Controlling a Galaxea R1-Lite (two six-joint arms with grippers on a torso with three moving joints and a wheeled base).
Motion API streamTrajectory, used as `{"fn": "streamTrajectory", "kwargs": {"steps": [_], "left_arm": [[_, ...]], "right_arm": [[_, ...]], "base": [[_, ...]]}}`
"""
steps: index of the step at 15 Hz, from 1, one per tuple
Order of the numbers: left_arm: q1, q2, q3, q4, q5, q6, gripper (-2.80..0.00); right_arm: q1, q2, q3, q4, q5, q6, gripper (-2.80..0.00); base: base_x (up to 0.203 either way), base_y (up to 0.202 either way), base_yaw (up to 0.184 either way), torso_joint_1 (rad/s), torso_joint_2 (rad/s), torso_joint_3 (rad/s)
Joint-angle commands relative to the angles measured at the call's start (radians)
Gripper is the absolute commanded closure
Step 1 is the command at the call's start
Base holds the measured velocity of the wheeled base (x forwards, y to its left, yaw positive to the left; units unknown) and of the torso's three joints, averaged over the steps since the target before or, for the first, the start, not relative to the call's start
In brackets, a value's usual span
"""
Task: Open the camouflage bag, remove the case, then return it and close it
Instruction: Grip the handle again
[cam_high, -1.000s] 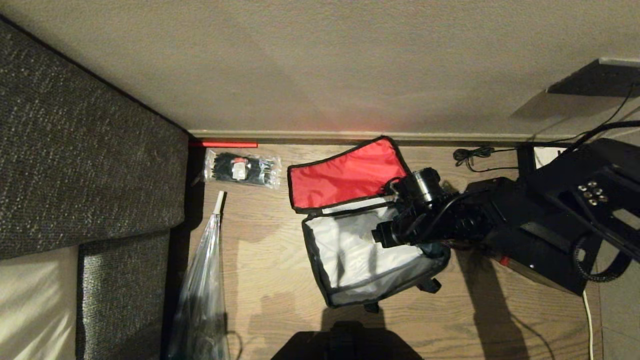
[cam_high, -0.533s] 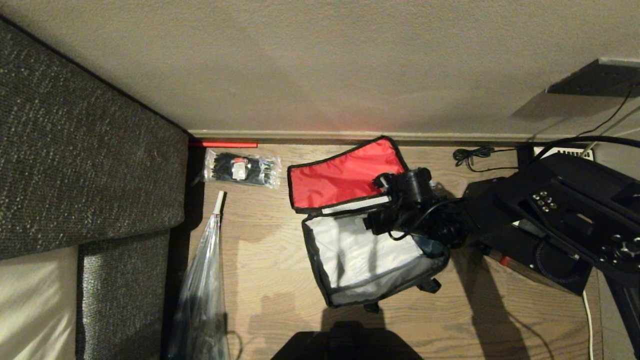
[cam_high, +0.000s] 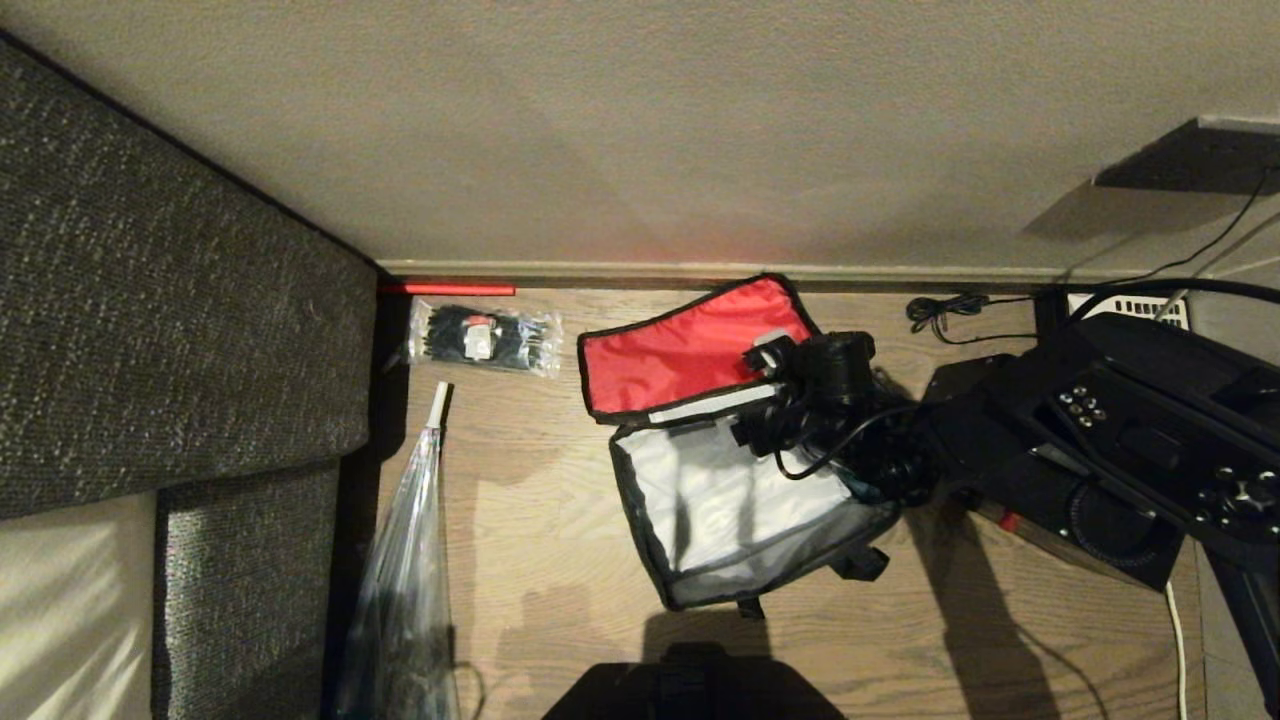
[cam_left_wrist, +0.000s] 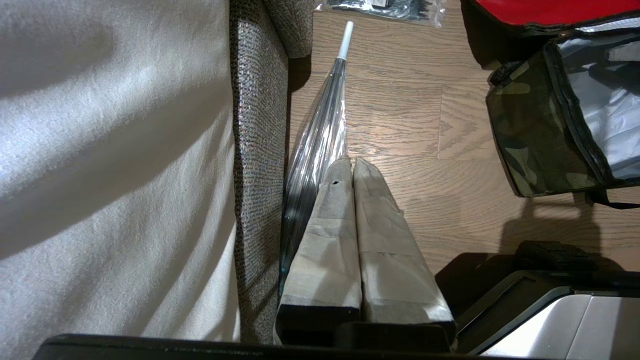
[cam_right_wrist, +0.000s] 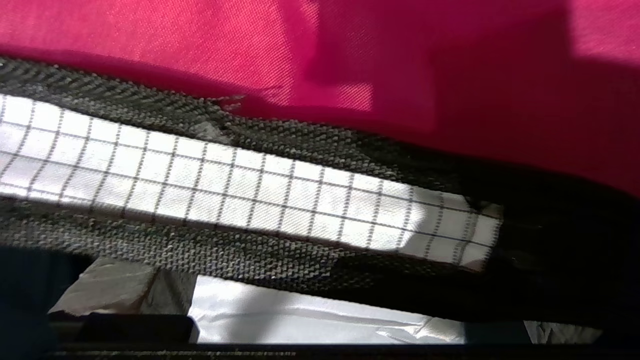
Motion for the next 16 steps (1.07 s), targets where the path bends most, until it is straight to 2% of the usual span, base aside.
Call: {"fn": "streamTrajectory", "kwargs": {"steps": [1, 9, 13, 16], "left_arm": [[0.001, -0.002, 0.003, 0.000, 0.000, 0.000, 0.00], [0.000, -0.002, 0.003, 0.000, 0.000, 0.000, 0.00], [0.001, -0.002, 0.002, 0.000, 0.000, 0.001, 0.00], [0.001, -0.002, 0.002, -0.001, 0.000, -0.001, 0.00]], "right_arm": [[-0.001, -0.010, 0.007, -0.029, -0.007, -0.008, -2.80], [-0.001, -0.012, -0.001, -0.171, -0.018, -0.021, -2.80], [-0.013, 0.004, -0.056, -0.265, -0.018, -0.059, -2.80], [-0.036, 0.021, -0.136, -0.273, -0.018, -0.091, -2.80]], "base": [[0.000, 0.000, 0.000, 0.000, 0.00, 0.000], [0.000, 0.000, 0.000, 0.000, 0.00, 0.000], [0.000, 0.000, 0.000, 0.000, 0.00, 0.000], [0.000, 0.000, 0.000, 0.000, 0.00, 0.000]]}}
